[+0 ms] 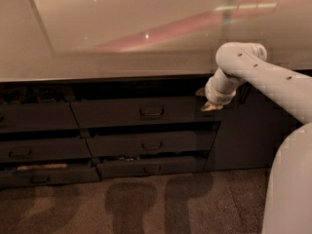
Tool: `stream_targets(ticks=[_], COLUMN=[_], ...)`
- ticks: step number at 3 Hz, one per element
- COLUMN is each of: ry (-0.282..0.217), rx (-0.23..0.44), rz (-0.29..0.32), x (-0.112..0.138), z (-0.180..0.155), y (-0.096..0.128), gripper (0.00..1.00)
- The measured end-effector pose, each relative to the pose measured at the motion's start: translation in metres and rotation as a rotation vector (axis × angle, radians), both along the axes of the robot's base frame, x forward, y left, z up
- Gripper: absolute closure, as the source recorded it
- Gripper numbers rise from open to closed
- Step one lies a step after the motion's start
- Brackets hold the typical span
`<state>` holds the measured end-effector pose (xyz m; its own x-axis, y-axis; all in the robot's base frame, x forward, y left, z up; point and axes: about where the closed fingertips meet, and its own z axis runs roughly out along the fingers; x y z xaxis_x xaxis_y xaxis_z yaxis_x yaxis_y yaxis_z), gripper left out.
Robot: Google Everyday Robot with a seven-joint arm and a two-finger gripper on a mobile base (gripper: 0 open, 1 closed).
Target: Open top drawer
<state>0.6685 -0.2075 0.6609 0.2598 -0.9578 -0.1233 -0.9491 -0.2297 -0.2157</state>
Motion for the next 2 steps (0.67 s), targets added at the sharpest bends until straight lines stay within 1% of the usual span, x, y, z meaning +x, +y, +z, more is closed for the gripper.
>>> stream_targets(ticks=[2], ry=[0.0], rx=[0.0], rz=[0.0], x=[0.0005], z=[0.0064], y=[-0.0002], gripper=[1.0])
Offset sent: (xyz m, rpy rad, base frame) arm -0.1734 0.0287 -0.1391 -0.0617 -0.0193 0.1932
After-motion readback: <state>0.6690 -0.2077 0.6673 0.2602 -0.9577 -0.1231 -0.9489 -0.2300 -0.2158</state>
